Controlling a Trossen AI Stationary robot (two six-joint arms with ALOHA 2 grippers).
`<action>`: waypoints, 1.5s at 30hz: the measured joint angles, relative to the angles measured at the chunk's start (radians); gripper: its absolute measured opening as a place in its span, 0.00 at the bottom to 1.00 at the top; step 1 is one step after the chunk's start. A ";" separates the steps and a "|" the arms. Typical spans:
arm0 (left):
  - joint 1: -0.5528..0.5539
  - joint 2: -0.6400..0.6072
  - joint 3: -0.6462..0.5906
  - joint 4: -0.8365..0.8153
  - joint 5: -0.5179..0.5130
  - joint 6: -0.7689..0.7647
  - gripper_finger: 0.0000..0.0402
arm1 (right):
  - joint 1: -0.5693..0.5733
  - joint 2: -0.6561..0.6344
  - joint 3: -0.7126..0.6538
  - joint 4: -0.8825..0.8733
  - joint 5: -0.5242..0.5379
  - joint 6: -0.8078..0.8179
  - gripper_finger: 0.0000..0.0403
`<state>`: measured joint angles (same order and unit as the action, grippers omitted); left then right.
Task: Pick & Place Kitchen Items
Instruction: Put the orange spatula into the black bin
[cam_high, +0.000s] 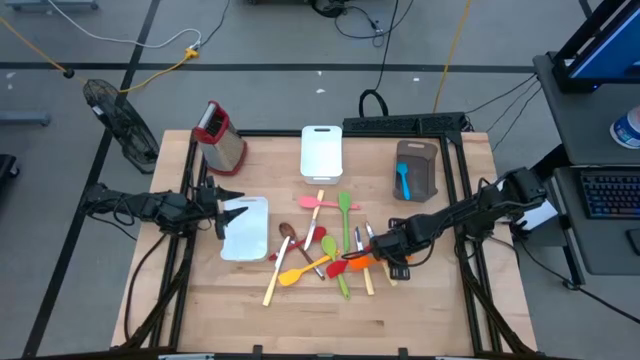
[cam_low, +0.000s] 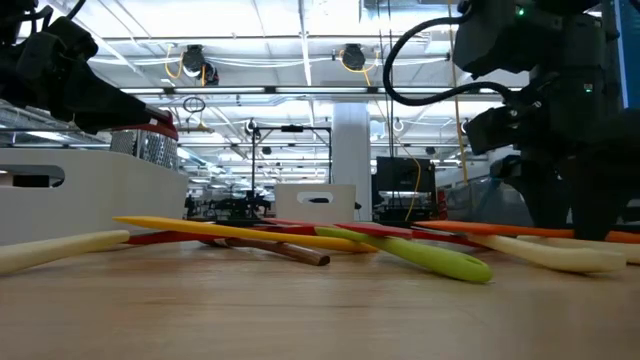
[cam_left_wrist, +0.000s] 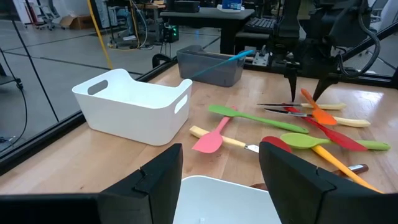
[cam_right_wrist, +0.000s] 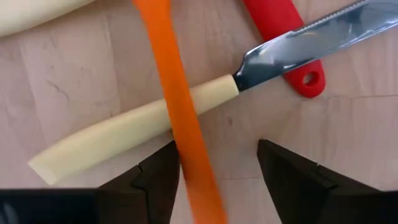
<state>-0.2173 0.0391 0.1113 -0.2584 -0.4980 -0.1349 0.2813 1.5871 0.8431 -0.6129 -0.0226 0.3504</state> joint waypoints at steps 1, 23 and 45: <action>0.000 0.000 0.000 0.000 0.000 0.000 0.54 | 0.000 0.007 -0.004 0.003 0.001 0.001 0.48; 0.000 0.000 0.000 0.000 0.000 0.001 0.54 | -0.001 -0.047 -0.081 -0.006 -0.001 0.117 0.09; 0.000 0.000 0.000 0.000 0.000 0.009 0.54 | -0.031 -0.670 -0.084 -0.080 -0.004 0.644 0.09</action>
<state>-0.2173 0.0391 0.1113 -0.2584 -0.4980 -0.1261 0.2500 0.9174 0.7593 -0.6924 -0.0265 0.9949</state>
